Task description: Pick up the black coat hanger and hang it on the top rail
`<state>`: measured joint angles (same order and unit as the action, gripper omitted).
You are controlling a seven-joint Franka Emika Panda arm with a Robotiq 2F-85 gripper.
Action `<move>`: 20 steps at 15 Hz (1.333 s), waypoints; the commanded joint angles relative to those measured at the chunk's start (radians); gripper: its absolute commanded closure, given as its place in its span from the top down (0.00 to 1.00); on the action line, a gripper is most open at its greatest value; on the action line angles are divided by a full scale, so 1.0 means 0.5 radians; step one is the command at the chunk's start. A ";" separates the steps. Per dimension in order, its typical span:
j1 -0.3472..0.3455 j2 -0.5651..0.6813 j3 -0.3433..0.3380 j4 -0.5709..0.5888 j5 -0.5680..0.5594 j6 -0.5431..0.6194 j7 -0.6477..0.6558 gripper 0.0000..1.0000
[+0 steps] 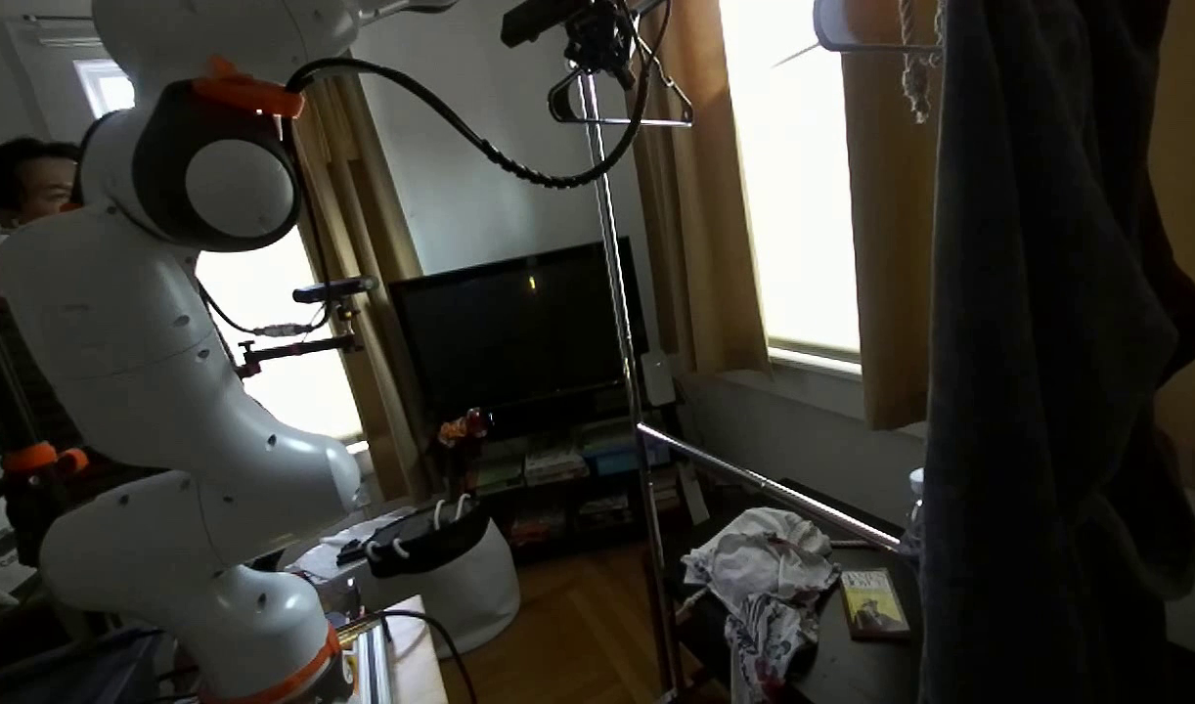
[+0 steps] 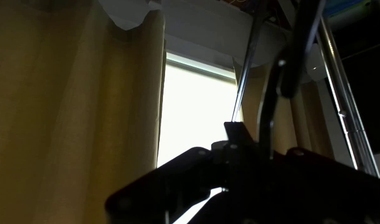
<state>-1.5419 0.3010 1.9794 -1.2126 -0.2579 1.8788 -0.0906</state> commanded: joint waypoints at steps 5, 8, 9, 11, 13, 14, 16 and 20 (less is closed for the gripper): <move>0.434 -0.197 -0.631 0.247 0.162 -0.167 0.126 0.00; 0.669 -0.175 -0.843 0.306 0.096 -0.172 0.177 0.00; 0.745 -0.164 -0.903 0.339 0.068 -0.176 0.193 0.00; 0.899 -0.138 -1.022 0.403 0.002 -0.196 0.228 0.00; 1.067 -0.107 -1.130 0.468 -0.085 -0.342 0.209 0.26; 1.148 -0.091 -1.182 0.501 -0.139 -0.409 0.211 0.27; 1.297 -0.040 -1.250 0.580 -0.221 -0.496 0.204 0.40; 1.653 -0.031 -1.617 0.760 -0.214 -0.585 0.188 0.71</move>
<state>-0.7878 0.2517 1.1896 -0.9051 -0.3091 1.6525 -0.0127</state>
